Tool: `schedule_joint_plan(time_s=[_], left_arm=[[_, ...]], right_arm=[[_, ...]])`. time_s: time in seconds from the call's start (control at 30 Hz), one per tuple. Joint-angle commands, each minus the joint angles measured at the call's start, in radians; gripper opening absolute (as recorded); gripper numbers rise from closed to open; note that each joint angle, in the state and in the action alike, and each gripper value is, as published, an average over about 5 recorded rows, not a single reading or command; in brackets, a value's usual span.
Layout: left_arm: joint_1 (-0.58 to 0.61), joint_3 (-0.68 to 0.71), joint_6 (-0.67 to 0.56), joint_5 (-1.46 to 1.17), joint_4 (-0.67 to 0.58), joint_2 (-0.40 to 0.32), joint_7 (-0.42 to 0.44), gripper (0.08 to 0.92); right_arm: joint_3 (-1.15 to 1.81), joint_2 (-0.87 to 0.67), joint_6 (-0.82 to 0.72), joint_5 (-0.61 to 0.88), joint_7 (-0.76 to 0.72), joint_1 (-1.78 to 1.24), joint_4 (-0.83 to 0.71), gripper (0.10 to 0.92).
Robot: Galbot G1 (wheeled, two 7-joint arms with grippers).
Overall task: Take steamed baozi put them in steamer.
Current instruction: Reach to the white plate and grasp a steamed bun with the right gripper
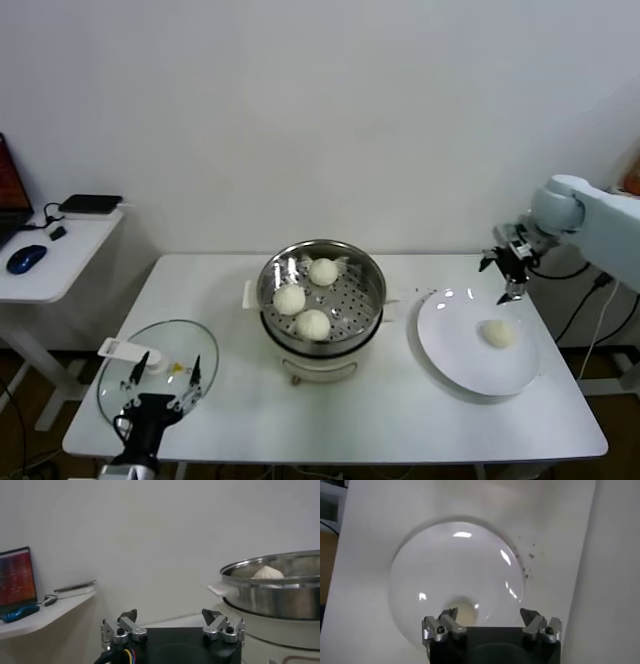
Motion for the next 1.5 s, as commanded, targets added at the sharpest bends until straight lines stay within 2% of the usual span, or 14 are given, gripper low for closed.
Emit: schedule_joint_plan(time_s=[0.03, 0.63, 1.5], left_arm=[[0.006, -0.003, -0.002, 0.003, 0.009, -0.001, 0.001, 0.823], [0.012, -0.012, -0.003, 0.006, 0.026, -0.006, -0.001, 0.823], [0.016, -0.016, -0.007, 0.009, 0.042, -0.008, -0.003, 0.823]], right_arm=[[0.272, -0.006, 0.130, -0.224, 0.018, -0.309, -0.158, 0.823], [0.471, 0.071, 0.192, -0.362, 0.006, -0.463, -0.299, 0.823], [0.572, 0.175, 0.219, -0.401, 0.026, -0.508, -0.409, 0.823]])
